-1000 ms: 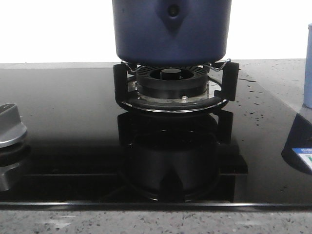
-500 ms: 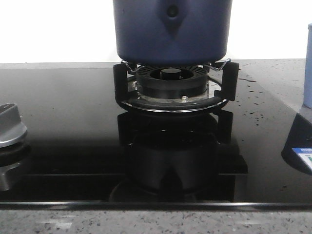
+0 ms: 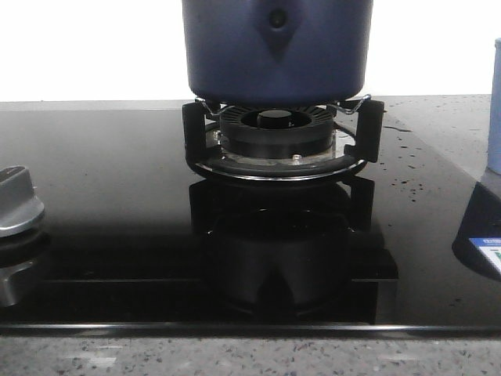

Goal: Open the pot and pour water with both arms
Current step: 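Close right gripper around the light blue plastic cup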

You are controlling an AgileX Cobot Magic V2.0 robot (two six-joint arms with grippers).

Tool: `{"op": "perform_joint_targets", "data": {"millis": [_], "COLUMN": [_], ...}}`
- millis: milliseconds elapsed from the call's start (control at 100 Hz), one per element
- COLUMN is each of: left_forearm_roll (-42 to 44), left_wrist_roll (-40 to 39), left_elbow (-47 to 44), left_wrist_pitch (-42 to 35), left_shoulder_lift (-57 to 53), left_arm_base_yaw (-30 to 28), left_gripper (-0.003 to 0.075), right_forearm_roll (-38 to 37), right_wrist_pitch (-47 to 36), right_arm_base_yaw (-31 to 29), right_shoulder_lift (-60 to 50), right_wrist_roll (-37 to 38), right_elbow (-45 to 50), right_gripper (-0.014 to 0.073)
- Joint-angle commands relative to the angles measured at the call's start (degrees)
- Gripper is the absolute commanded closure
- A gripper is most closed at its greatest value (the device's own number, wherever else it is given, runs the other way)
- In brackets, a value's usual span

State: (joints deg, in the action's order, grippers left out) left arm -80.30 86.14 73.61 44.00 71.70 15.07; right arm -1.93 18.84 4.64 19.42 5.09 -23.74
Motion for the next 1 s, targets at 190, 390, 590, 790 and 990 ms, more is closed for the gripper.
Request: {"op": "perform_joint_targets", "data": {"millis": [190, 390, 590, 790, 990], "left_forearm_roll": [-3.9, -3.9, -4.0, -4.0, -4.6], "left_wrist_roll": [-0.7, -0.6, -0.6, -0.6, -0.6], "left_elbow": [-10.0, -15.8, -16.5, -16.5, -16.5], "left_wrist_pitch": [-6.7, -8.2, -8.2, -8.2, -8.2], "left_shoulder_lift": [-9.9, -13.1, -13.6, -13.7, -13.7], "left_arm_base_yaw": [-0.1, -0.1, -0.1, -0.1, -0.1], "left_gripper": [0.0415, 0.0415, 0.0415, 0.0415, 0.0415], "right_forearm_roll": [-6.8, -6.3, -9.1, -8.7, -6.7], "right_wrist_pitch": [-8.3, -12.2, -15.7, -22.5, -26.2], "right_arm_base_yaw": [0.0, 0.0, 0.0, 0.0, 0.0], "right_shoulder_lift": [3.3, 3.4, 3.4, 3.4, 9.5], "right_wrist_roll": [-0.4, -0.4, -0.4, -0.4, 0.0], "right_elbow": [-1.7, -1.7, 1.4, 7.7, 8.3], "right_gripper": [-0.0045, -0.0044, -0.0044, -0.0045, -0.0044]}}
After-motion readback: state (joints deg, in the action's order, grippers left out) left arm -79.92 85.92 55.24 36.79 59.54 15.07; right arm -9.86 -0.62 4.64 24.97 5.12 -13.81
